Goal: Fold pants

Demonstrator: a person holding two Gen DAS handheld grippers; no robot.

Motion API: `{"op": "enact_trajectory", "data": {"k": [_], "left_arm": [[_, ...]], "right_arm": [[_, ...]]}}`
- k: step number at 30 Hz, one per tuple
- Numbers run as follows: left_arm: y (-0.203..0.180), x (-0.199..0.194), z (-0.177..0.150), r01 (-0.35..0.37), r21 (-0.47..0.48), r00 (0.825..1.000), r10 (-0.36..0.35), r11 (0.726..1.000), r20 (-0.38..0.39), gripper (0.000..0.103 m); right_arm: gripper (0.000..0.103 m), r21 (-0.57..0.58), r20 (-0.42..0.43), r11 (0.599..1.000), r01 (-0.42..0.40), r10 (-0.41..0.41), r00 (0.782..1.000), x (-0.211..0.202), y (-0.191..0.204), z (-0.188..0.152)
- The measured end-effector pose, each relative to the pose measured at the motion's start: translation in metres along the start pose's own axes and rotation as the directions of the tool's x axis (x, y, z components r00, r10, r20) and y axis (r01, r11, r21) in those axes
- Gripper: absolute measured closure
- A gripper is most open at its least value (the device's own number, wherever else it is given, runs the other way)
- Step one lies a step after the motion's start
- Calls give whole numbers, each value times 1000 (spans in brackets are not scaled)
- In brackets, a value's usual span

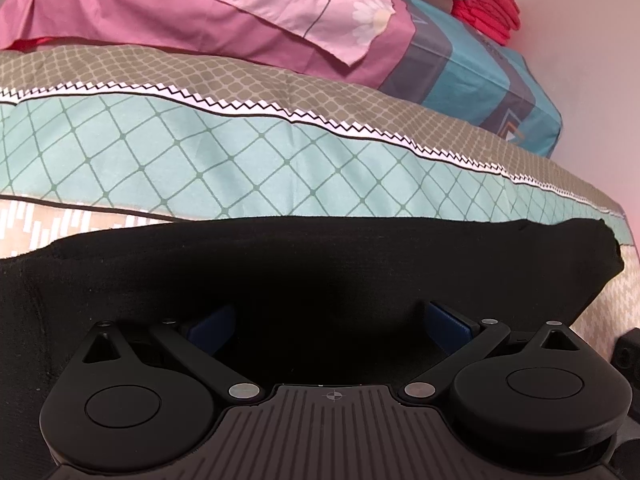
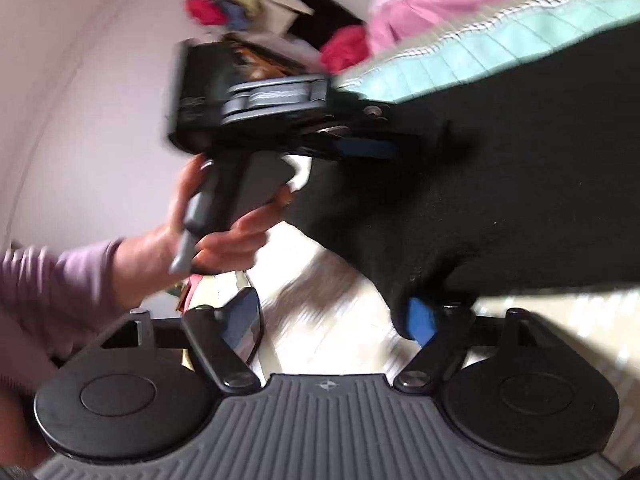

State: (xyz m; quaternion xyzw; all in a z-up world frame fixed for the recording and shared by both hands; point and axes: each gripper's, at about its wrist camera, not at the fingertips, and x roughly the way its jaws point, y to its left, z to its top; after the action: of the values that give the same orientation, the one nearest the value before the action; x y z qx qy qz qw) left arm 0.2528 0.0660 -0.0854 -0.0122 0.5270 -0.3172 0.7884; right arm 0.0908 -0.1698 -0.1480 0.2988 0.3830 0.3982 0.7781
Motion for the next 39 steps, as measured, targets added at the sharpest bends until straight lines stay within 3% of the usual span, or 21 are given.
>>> {"op": "enact_trajectory", "data": {"k": [3,6,9,11,12,14,15,16,18,20,23,25,27,28,29,30,31,34,35,38,39], "left_arm": [[-1,0,-1,-2,4,1000,2,1000,5,0],[-2,1,-2,-7,9,1000,7,1000,9,0],[-2,1,-2,0,19,1000,0,1000,8,0],[0,0,-2,7,17,1000,-7,1000,6,0],[0,0,-2,9,12,1000,-9,1000,7,0],[0,0,-1,7,1,1000,-7,1000,8,0],[0,0,-1,4,-2,1000,-4,1000,8,0],[-1,0,-1,1,-2,1000,-1,1000,8,0],[-2,1,-1,-4,11,1000,4,1000,5,0],[-3,1,-2,-7,25,1000,6,1000,2,0],[-3,1,-1,-7,22,1000,7,1000,6,0],[-3,2,-2,-8,17,1000,8,1000,11,0],[-4,2,-3,-11,22,1000,11,1000,12,0],[-5,2,-3,-12,25,1000,12,1000,11,0],[-5,2,-3,-13,28,1000,12,1000,10,0],[-5,2,-3,-13,30,1000,12,999,9,0],[-5,2,-3,-12,29,1000,12,1000,10,0],[-4,2,-3,-13,18,1000,13,1000,19,0],[-3,2,-3,-9,1,1000,9,1000,20,0],[-4,2,-3,-12,8,1000,12,1000,18,0],[-5,2,-3,-16,18,1000,16,1000,17,0]], "right_arm": [[33,113,111,993,47,-59,992,-21,-20,10],[31,238,214,970,-42,-10,977,-18,-37,12],[26,77,-18,995,-58,59,998,11,-13,17],[30,-25,28,999,44,-43,999,2,-8,21],[38,60,112,996,62,-69,991,-10,-21,25],[49,320,246,947,-44,-38,968,-22,-54,23],[41,304,239,950,-65,-10,971,-18,-53,22],[38,242,163,968,-61,22,986,-10,-43,21],[24,131,-59,985,-111,119,991,18,-21,15],[25,6,-44,999,-43,44,998,15,-9,15],[46,281,152,955,-92,51,987,-1,-53,24],[41,380,230,911,-162,77,970,0,-68,26],[22,322,80,924,-204,188,979,25,-52,26],[21,271,-17,940,-209,222,975,36,-40,23],[21,166,-47,973,-157,167,985,38,-28,23],[25,105,-51,989,-109,114,992,38,-24,25],[28,147,-19,983,-108,112,993,34,-33,28],[35,433,224,870,-234,147,963,17,-78,34],[33,427,219,869,-250,169,961,22,-77,32],[26,292,4,934,-209,217,976,37,-49,29],[27,220,-23,959,-177,186,982,36,-40,28]]}}
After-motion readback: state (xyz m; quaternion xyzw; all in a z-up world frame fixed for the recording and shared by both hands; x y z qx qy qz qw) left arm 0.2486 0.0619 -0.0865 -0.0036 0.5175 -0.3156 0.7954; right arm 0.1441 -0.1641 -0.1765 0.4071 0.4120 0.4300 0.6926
